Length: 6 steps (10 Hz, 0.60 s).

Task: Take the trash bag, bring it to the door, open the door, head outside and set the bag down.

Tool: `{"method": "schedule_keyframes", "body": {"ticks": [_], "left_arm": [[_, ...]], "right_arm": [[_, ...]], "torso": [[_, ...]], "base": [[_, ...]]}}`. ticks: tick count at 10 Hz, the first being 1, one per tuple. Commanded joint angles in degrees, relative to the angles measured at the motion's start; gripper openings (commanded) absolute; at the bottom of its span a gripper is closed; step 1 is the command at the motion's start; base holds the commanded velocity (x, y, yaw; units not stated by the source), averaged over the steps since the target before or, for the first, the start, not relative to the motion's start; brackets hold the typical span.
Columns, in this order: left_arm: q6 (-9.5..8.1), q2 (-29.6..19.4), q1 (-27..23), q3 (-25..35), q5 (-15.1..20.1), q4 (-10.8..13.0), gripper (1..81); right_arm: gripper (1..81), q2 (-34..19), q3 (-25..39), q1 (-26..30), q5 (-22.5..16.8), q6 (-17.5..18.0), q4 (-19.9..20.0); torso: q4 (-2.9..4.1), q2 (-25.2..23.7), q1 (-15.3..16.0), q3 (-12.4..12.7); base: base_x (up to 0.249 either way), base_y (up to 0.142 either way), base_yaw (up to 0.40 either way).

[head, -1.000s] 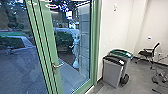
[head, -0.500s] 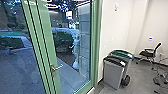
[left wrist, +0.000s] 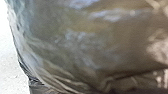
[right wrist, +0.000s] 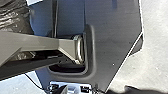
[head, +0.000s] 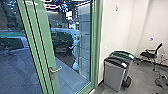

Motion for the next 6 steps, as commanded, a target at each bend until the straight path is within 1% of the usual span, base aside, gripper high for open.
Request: {"method": "schedule_keyframes", "body": {"ticks": [1,6], "left_arm": [[0.46,-0.4,-3.6,0.1,4.0,-0.1,1.0],[0.46,-0.3,-3.6,0.0,4.1,-0.1,1.0]], "right_arm": [[81.1,0.0,0.1,2.6,-3.5,-0.1,-0.1],[81.1,0.2,0.1,2.6,-3.5,-0.2,-0.1]], "torso": [[0.0,0.0,0.0,0.0],[0.0,0.0,0.0,0.0]], "base": [[0.122,0.0,0.0],[0.125,0.0,0.0]]}}
